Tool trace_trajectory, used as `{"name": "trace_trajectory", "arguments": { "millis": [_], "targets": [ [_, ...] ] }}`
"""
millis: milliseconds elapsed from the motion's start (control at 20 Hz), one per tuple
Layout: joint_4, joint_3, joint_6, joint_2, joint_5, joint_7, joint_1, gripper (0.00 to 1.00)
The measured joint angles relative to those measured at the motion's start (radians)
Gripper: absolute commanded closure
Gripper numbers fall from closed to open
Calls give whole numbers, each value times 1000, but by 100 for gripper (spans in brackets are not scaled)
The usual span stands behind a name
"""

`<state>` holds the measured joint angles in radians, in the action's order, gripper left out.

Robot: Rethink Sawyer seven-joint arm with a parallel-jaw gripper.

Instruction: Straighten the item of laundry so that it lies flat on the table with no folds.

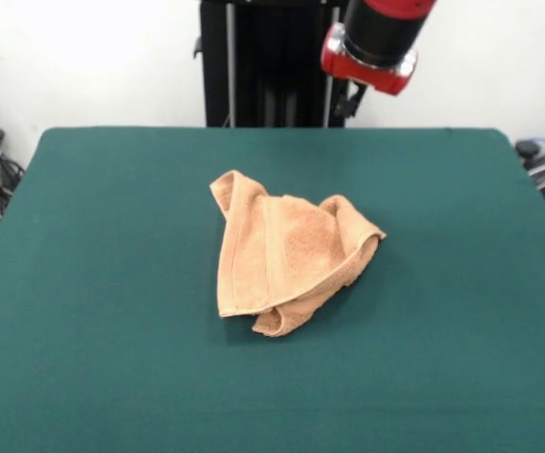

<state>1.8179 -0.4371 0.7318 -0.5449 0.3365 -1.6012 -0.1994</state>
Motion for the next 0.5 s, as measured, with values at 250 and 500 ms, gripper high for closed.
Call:
{"name": "trace_trajectory", "arguments": {
  "millis": [250, 500],
  "targets": [
    [30, 0, 0, -19, 0, 0, 16, 100],
    [30, 1, 0, -10, 0, 0, 39, 100]
  ]
}}
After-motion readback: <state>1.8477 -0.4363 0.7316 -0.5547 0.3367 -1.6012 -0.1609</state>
